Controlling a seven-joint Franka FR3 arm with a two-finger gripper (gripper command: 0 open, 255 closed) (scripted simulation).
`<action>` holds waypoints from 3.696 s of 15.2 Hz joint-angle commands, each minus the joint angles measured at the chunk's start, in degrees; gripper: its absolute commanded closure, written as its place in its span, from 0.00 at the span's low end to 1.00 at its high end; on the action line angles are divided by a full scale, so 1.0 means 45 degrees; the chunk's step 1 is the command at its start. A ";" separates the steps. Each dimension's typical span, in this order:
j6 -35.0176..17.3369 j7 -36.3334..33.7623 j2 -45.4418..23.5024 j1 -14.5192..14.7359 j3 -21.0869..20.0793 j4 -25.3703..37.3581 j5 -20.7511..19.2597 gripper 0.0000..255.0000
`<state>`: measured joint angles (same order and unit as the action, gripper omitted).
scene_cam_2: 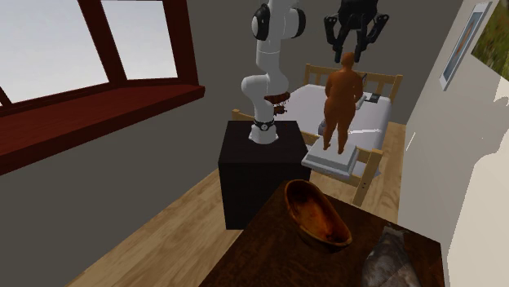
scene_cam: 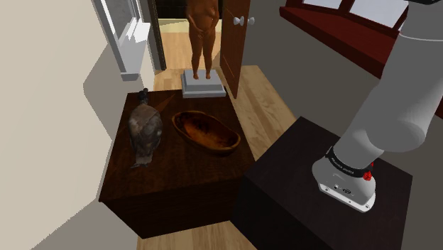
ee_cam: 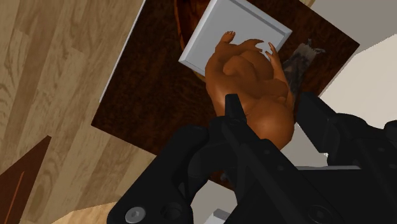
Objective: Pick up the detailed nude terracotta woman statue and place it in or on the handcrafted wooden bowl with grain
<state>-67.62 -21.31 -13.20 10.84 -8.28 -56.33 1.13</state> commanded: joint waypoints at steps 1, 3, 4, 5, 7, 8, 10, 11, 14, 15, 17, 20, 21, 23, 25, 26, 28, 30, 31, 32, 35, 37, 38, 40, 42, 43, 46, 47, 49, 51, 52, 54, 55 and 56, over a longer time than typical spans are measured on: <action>-0.0555 0.0028 0.0432 -0.0048 0.0010 -0.0957 0.0060 1.00; -0.1083 0.0078 0.0777 -0.0092 0.0025 -0.1828 0.0108 1.00; -0.1332 0.0101 0.0929 -0.0110 0.0032 -0.2229 0.0128 1.00; -0.1574 0.0123 0.1071 -0.0126 0.0039 -0.2612 0.0147 1.00; -0.2037 0.0164 0.1325 -0.0152 0.0051 -0.3328 0.0180 1.00; -0.2260 0.0183 0.1440 -0.0163 0.0057 -0.3666 0.0195 1.00; -0.2693 0.0220 0.1648 -0.0182 0.0067 -0.4305 0.0222 1.00; -0.2903 0.0237 0.1742 -0.0189 0.0071 -0.4609 0.0234 1.00; -0.3513 0.0285 0.1990 -0.0208 0.0083 -0.5467 0.0265 1.00; -0.3711 0.0300 0.2062 -0.0213 0.0086 -0.5737 0.0274 1.00; -0.4100 0.0328 0.2193 -0.0222 0.0092 -0.6256 0.0291 1.00; -0.4667 0.0367 0.2356 -0.0231 0.0098 -0.6986 0.0312 1.00; -0.4853 0.0379 0.2403 -0.0233 0.0100 -0.7218 0.0318 1.00; -0.5219 0.0403 0.2485 -0.0237 0.0103 -0.7667 0.0329 1.00; -0.5580 0.0424 0.2552 -0.0240 0.0105 -0.8095 0.0339 1.00; -0.5759 0.0435 0.2581 -0.0241 0.0106 -0.8303 0.0343 1.00; -0.6113 0.0454 0.2628 -0.0242 0.0107 -0.8705 0.0351 1.00; -0.6464 0.0472 0.2663 -0.0242 0.0107 -0.9090 0.0357 1.00; -0.6638 0.0481 0.2675 -0.0242 0.0107 -0.9276 0.0360 1.00; -0.6811 0.0489 0.2685 -0.0242 0.0107 -0.9459 0.0362 1.00; -0.7326 0.0513 0.2696 -0.0241 0.0106 -0.9986 0.0368 1.00; -0.7666 0.0527 0.2689 -0.0240 0.0105 -1.0319 0.0370 1.00; -0.7836 0.0534 0.2681 -0.0239 0.0104 -1.0481 0.0371 1.00; -0.8184 0.0547 0.2656 -0.0237 0.0102 -1.0804 0.0372 1.00; -0.8184 0.0547 0.2656 -0.0237 0.0102 -1.0805 0.0372 1.00; -0.8184 0.0547 0.2656 -0.0237 0.0102 -1.0805 0.0372 1.00; -0.8184 0.0547 0.2656 -0.0237 0.0102 -1.0804 0.0372 1.00; -0.8184 0.0547 0.2656 -0.0237 0.0102 -1.0804 0.0372 1.00; -0.8180 0.0545 0.2653 -0.0236 0.0101 -1.0798 0.0371 0.00; -0.8180 0.0547 0.2659 -0.0237 0.0102 -1.0804 0.0372 0.00; -0.8179 0.0547 0.2659 -0.0237 0.0102 -1.0803 0.0372 0.00; -0.7759 0.0544 0.2668 -0.0246 0.0111 -1.0392 0.0368 0.00; -0.7330 0.0540 0.2663 -0.0255 0.0119 -0.9959 0.0363 0.00; -0.6898 0.0533 0.2640 -0.0263 0.0127 -0.9504 0.0356 0.00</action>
<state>-100.65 -18.85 -1.45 9.67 -7.72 -100.89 2.72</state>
